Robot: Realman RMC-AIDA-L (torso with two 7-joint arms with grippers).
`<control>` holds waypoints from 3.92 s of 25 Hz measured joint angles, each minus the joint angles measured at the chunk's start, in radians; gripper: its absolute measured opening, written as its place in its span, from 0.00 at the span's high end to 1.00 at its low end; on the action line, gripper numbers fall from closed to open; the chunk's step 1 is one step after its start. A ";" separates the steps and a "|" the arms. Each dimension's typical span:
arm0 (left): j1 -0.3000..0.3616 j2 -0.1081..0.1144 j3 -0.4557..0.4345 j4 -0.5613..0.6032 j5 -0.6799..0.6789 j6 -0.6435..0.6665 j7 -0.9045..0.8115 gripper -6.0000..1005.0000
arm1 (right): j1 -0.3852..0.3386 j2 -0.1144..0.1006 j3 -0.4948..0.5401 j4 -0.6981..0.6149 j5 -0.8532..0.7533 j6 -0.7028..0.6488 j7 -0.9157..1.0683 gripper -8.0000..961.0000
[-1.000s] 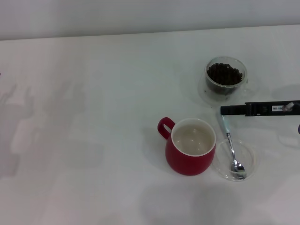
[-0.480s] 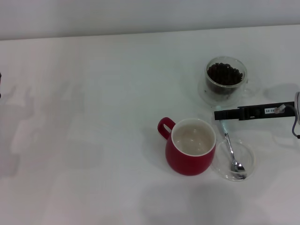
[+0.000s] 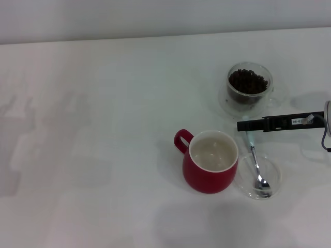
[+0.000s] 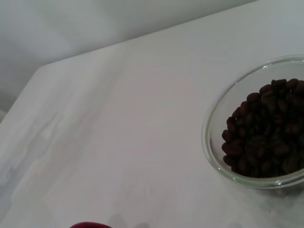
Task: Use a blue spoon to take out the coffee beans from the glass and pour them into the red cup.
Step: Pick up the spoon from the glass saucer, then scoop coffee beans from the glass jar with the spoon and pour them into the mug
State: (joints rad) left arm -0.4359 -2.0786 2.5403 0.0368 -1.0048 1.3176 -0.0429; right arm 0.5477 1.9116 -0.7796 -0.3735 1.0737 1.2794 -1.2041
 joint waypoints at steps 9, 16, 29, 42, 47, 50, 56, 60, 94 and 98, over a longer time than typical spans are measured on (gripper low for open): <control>0.004 0.000 0.000 -0.002 0.000 0.000 0.000 0.62 | 0.000 0.003 0.004 -0.002 0.000 -0.002 0.000 0.81; 0.007 0.000 0.000 -0.002 0.000 0.000 0.000 0.62 | -0.004 0.004 0.011 -0.002 0.006 0.005 0.000 0.82; 0.012 0.001 0.000 -0.001 0.000 0.000 0.000 0.62 | -0.059 -0.002 0.144 -0.041 0.040 0.090 -0.003 0.83; 0.016 -0.001 0.000 0.008 0.000 0.002 0.000 0.62 | -0.123 -0.017 0.262 -0.055 0.090 0.123 -0.029 0.83; 0.013 -0.003 0.000 0.008 0.000 0.002 -0.004 0.62 | -0.152 -0.028 0.262 -0.058 0.164 0.134 -0.039 0.83; 0.012 -0.003 0.000 0.012 0.000 0.001 -0.005 0.62 | -0.165 -0.029 0.261 -0.072 0.206 0.151 -0.049 0.83; 0.013 -0.003 0.000 0.023 0.000 0.001 -0.003 0.62 | -0.169 -0.023 0.261 -0.082 0.318 0.143 -0.070 0.83; 0.014 -0.003 0.000 0.025 0.000 0.001 -0.005 0.62 | -0.160 -0.007 0.262 -0.082 0.386 0.102 -0.107 0.83; 0.056 -0.006 0.000 0.072 0.000 -0.003 0.000 0.62 | -0.065 0.063 0.257 -0.115 0.471 -0.123 -0.350 0.84; 0.052 -0.005 0.000 0.068 0.000 -0.015 0.000 0.62 | -0.064 0.075 0.257 -0.117 0.473 -0.107 -0.433 0.84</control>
State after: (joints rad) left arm -0.3844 -2.0833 2.5402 0.1052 -1.0048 1.3029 -0.0428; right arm 0.4833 1.9863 -0.5227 -0.4904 1.5464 1.1722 -1.6376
